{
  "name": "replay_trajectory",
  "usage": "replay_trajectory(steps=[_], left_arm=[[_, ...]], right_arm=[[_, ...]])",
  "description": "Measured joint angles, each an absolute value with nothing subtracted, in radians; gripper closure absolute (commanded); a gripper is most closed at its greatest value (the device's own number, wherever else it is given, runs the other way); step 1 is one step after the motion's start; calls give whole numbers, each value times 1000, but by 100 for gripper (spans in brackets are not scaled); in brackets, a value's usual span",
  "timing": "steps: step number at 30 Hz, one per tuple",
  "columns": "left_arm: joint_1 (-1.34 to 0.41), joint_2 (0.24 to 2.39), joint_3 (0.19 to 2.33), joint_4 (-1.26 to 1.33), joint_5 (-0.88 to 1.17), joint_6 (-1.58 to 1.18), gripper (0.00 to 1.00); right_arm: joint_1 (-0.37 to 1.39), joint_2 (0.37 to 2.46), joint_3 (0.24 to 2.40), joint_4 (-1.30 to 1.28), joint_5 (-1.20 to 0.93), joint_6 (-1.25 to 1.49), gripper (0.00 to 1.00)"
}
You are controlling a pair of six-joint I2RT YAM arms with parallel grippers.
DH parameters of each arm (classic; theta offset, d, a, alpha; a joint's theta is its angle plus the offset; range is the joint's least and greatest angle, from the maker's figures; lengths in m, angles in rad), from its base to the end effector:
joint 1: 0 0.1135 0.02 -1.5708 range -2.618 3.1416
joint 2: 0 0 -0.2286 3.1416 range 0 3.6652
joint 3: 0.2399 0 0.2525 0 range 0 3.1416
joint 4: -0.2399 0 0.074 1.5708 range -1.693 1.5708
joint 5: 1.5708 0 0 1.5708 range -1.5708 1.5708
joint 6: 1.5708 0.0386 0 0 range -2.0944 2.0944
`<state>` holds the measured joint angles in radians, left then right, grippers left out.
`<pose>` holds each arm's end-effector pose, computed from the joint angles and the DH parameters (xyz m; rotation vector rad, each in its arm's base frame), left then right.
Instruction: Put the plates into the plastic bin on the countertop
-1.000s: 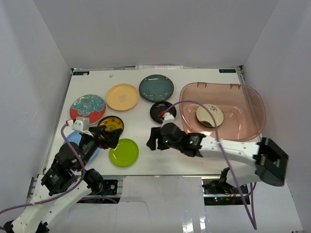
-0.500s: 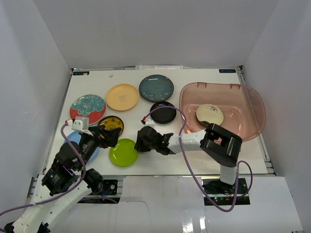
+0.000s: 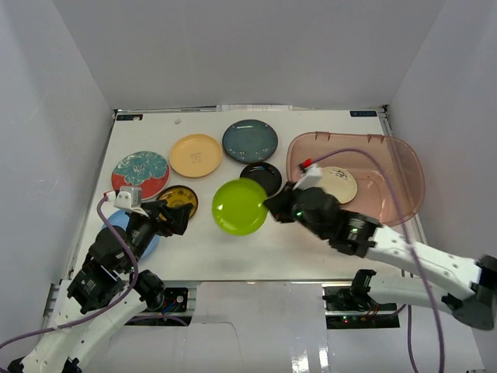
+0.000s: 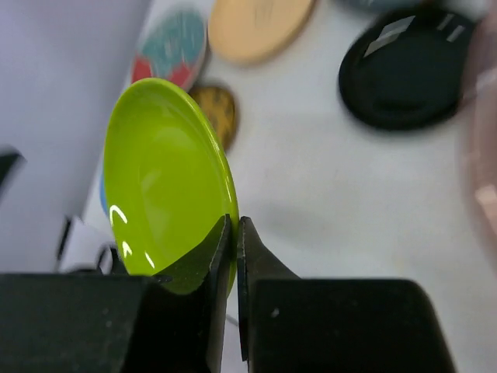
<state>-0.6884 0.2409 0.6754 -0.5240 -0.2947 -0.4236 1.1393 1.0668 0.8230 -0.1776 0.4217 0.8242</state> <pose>0.0888 -0.0585 0.3158 -0.0042 1.6912 -0.5974 0.1238 0.2312 0.2680 -0.0407 2.0564 0.8548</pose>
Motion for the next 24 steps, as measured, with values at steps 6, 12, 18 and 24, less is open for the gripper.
replay_trajectory(steps=[6, 12, 18, 24], left_arm=[[-664, 260, 675, -524, -284, -418, 2], [-650, 297, 670, -523, -274, -414, 2], [-644, 321, 666, -524, -272, -407, 2], [-642, 354, 666, -523, -262, -403, 2]], right_arm=[[605, 791, 970, -308, 432, 660, 92], [175, 948, 1051, -397, 327, 508, 92], [-44, 1141, 1013, -430, 153, 478, 92], [-91, 1246, 963, -411, 47, 489, 92]])
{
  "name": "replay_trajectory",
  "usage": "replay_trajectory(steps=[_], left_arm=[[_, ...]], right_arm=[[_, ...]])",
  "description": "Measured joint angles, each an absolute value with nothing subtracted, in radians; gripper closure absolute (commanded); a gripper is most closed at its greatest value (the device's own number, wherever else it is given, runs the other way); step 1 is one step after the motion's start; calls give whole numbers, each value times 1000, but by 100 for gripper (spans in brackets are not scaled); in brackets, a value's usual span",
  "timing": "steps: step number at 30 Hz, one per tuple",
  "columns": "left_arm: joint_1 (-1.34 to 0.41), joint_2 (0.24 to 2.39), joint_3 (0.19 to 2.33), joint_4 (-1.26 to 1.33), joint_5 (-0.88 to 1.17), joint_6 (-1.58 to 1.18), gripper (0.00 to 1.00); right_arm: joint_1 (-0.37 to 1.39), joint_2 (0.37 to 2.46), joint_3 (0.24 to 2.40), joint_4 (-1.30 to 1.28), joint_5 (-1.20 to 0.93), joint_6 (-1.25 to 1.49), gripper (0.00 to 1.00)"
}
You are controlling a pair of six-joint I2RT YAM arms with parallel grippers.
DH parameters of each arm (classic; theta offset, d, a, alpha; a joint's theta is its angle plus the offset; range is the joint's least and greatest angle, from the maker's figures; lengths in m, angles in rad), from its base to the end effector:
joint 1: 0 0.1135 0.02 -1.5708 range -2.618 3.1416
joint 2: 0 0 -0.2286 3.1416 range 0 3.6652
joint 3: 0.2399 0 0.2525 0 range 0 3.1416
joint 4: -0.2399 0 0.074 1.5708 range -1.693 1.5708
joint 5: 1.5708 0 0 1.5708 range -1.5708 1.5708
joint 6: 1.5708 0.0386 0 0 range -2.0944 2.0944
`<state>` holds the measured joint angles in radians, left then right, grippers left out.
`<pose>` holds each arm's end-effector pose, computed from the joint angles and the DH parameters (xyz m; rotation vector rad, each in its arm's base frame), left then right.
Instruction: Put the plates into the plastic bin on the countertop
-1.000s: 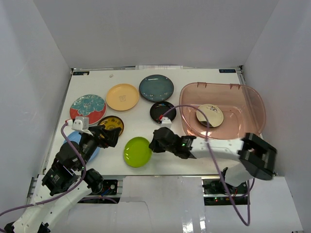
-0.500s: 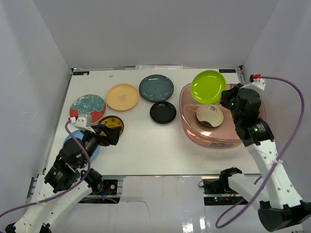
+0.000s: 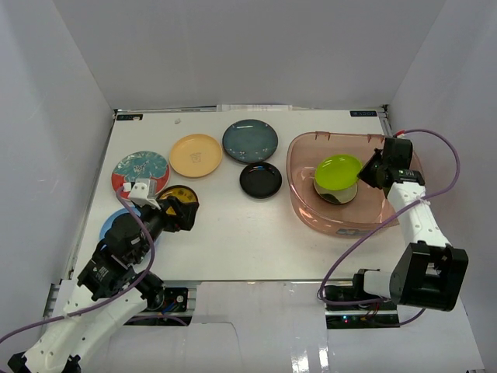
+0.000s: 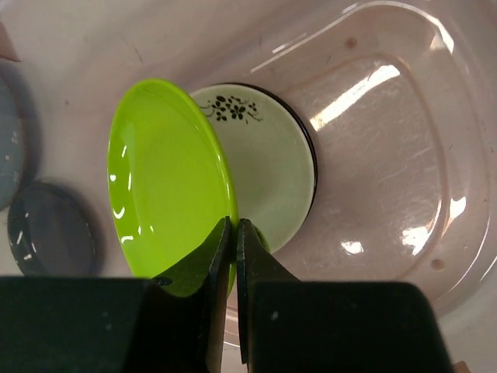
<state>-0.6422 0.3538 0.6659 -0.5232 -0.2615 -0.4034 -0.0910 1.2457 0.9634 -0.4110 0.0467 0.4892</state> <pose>0.1096 -0.0695 0.3018 0.0244 1.8042 -0.5198 0.2845 -0.0278 0.2475 0.6726 2.1661 0.1586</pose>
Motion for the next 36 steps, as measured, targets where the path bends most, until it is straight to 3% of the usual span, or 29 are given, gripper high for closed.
replay_trajectory(steps=[3, 4, 7, 9, 12, 16, 20, 22, 25, 28, 36], left_arm=[[-638, 362, 665, -523, -254, -401, 2], [-636, 362, 665, -523, -253, -400, 2], [-632, 362, 665, -523, -250, -400, 2], [-630, 362, 664, -523, -249, -400, 2], [-630, 362, 664, -523, -245, -400, 2], [-629, 361, 664, -522, -239, -400, 2], [-625, 343, 662, -522, -236, -401, 2], [-621, 319, 662, -519, -239, -401, 2], [-617, 273, 662, -514, -268, -404, 2], [-616, 222, 662, -515, -320, -411, 2], [-611, 176, 663, -517, -395, -426, 2]], right_arm=[[-105, 1296, 949, -405, 19, 492, 84], [-108, 1306, 947, -403, 18, 492, 65], [-112, 1309, 937, -396, 11, 499, 32], [-114, 1291, 937, -393, 7, 498, 23], [-115, 1224, 941, -402, -20, 490, 24], [-39, 1106, 992, -419, -27, 497, 36], [376, 1033, 1032, -357, 17, 544, 49], [615, 1059, 1032, -306, 51, 575, 51], [872, 1228, 1067, -225, 115, 617, 43], [1011, 1493, 1153, -135, 170, 651, 33], [1073, 1991, 1275, 64, 178, 830, 35]])
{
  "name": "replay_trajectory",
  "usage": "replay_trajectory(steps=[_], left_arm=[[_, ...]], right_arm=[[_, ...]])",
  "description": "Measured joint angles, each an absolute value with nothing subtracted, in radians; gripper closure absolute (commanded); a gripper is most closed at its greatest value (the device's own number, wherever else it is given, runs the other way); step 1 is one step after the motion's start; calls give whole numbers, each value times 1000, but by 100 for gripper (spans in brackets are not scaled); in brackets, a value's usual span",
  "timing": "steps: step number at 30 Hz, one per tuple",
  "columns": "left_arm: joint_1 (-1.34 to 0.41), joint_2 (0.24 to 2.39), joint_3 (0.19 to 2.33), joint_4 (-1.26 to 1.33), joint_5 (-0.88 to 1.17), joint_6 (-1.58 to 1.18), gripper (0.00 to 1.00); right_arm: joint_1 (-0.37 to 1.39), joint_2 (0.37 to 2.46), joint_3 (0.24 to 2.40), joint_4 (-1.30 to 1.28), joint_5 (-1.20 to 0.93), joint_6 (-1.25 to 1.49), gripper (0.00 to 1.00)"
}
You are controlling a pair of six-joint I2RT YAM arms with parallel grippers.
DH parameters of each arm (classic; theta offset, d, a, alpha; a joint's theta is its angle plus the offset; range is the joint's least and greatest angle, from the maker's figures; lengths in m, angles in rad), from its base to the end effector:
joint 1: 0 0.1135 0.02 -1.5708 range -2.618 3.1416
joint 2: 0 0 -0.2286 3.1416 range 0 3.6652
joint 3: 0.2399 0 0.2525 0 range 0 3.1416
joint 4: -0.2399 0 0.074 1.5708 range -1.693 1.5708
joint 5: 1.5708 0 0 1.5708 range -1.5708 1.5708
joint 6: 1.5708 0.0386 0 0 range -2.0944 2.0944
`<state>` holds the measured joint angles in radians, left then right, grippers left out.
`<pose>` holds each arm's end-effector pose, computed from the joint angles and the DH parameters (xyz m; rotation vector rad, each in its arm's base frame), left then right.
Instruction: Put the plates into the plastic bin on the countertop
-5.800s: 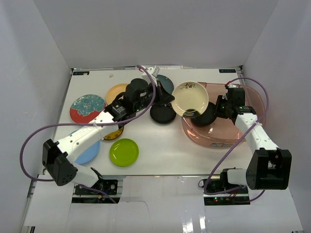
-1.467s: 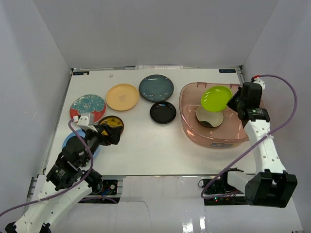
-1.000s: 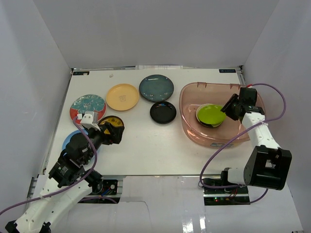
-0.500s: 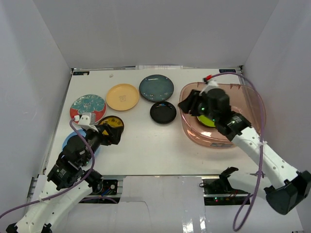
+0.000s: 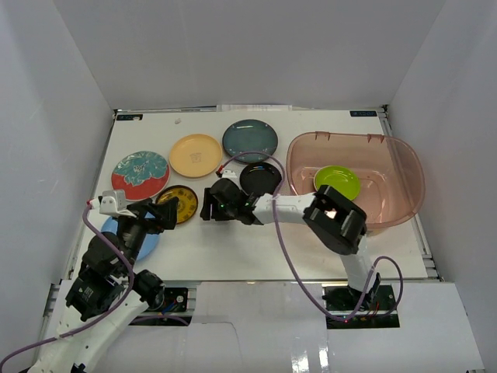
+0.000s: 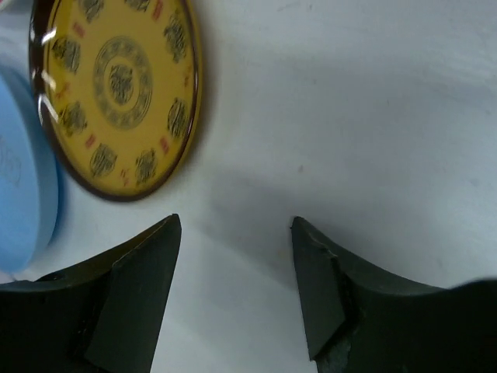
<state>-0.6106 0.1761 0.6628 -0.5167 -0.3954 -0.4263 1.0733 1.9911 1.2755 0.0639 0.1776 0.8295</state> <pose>0.0849 -0.0413 0.3180 -0.1615 1.6120 -0.4881 0.2097 0.3718 0.1386 -0.1826 2.3401 0.8237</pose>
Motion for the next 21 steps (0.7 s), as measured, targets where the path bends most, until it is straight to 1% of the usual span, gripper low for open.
replay_trajectory(steps=[2, 5, 8, 9, 11, 12, 14, 16, 18, 21], left_arm=[[-611, 180, 663, -516, -396, -426, 2], [-611, 182, 663, -516, -393, -426, 2], [-611, 182, 663, -515, -392, -425, 2], [-611, 182, 662, -514, -391, -424, 2], [-611, 182, 662, -515, -387, -422, 2], [-611, 182, 662, -514, -385, -422, 2], [-611, 182, 662, -515, -383, -419, 2], [-611, 182, 662, -515, -381, -419, 2], [-611, 182, 662, -515, -381, -419, 2], [-611, 180, 662, -514, -380, -419, 2]], right_arm=[[1068, 2086, 1346, 114, 176, 868, 37], [1055, 2151, 1418, 177, 176, 921, 42], [1042, 2184, 1419, 221, 178, 979, 59], [1037, 2196, 1418, 240, 177, 1000, 69], [1027, 2214, 1415, 268, 176, 1036, 79], [1022, 2217, 1411, 282, 175, 1049, 86], [1017, 2211, 1379, 307, 180, 1066, 92], [1013, 2170, 1296, 362, 184, 1081, 92], [1012, 2085, 1184, 372, 199, 1075, 92], [1016, 1892, 1011, 330, 221, 1039, 92]])
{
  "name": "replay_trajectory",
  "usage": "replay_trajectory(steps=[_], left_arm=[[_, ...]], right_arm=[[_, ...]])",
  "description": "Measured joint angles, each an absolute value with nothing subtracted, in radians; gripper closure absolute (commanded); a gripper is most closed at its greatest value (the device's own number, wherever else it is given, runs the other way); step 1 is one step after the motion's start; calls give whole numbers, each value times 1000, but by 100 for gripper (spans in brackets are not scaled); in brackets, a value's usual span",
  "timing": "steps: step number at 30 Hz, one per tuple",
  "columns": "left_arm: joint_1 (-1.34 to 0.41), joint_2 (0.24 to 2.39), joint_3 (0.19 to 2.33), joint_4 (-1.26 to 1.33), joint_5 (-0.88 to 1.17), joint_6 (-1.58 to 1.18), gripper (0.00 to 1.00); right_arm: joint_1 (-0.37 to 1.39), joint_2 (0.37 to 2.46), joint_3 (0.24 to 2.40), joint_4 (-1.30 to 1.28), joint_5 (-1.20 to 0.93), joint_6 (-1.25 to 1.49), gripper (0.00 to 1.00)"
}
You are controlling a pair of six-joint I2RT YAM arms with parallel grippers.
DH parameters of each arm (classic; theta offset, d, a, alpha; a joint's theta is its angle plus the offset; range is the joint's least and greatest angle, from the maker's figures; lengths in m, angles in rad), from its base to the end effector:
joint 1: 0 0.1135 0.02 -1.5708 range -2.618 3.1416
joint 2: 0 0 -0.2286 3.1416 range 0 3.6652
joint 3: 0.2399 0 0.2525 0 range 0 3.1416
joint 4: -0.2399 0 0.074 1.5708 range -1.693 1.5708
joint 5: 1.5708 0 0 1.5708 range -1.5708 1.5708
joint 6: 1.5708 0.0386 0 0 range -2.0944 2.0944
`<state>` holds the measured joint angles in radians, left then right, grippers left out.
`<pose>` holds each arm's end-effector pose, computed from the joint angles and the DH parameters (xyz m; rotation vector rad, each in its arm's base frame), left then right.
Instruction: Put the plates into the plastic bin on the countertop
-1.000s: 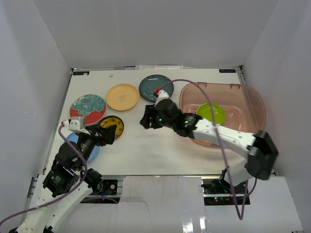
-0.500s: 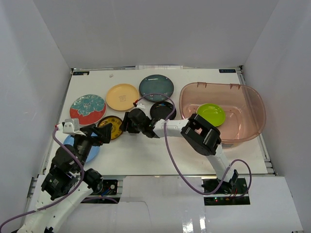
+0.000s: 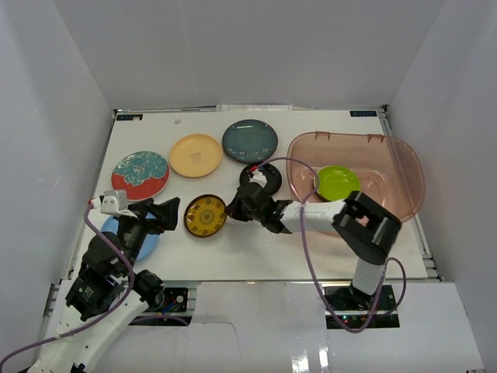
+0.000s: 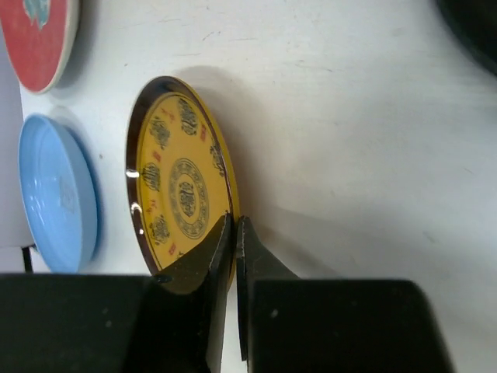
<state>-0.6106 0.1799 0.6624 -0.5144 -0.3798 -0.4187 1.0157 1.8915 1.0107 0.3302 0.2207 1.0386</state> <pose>0.0855 -0.0424 0.3179 -0.1428 1.6163 -0.4936 0.2125 0.3267 0.1210 0.1664 2.2633 0.9547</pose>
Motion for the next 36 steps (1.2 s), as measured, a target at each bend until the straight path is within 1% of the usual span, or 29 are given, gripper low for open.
replay_trajectory(steps=[3, 6, 8, 10, 12, 14, 18, 23, 25, 26, 29, 30, 31, 32, 34, 35, 36], left_arm=[[-611, 176, 662, -514, -377, -419, 2], [-610, 167, 662, -514, -376, -419, 2], [-609, 163, 662, -513, -374, -419, 2], [-607, 162, 662, -512, -368, -419, 2], [-604, 163, 662, -511, -357, -419, 2], [-604, 171, 662, -508, -347, -419, 2], [-603, 241, 662, -496, -305, -419, 2], [-603, 422, 657, -485, -168, -482, 2], [-603, 490, 630, -445, -98, -540, 5], [-603, 520, 609, -419, -60, -569, 10], [-603, 620, 521, -321, 25, -666, 15], [-603, 661, 491, -284, 44, -694, 17], [-603, 709, 460, -244, 60, -722, 17], [-603, 756, 438, -209, 72, -747, 17], [-603, 861, 400, -137, 86, -792, 17], [-603, 910, 395, -106, 88, -811, 17], [-603, 967, 395, -60, 89, -827, 17]], right_arm=[[1024, 1678, 931, 237, 249, 979, 92], [1021, 1436, 924, 159, 291, 902, 92], [981, 1264, 925, 111, 311, 850, 92], [886, 1112, 926, 64, 326, 812, 92], [726, 987, 926, 1, 339, 770, 92], [545, 907, 926, -79, 355, 720, 92], [253, 864, 920, -212, 313, 626, 92], [21, 925, 845, -303, 215, 539, 92], [-52, 970, 812, -308, 170, 519, 92], [-83, 994, 794, -309, 152, 514, 92], [-131, 1051, 754, -305, 108, 508, 92], [-136, 1069, 741, -302, 93, 507, 89], [-136, 1083, 734, -298, 76, 508, 84], [-136, 1100, 727, -289, 53, 508, 74], [-136, 1130, 723, -275, 7, 505, 69], [-136, 1140, 723, -266, -17, 503, 54], [-136, 1146, 723, -258, -38, 505, 46]])
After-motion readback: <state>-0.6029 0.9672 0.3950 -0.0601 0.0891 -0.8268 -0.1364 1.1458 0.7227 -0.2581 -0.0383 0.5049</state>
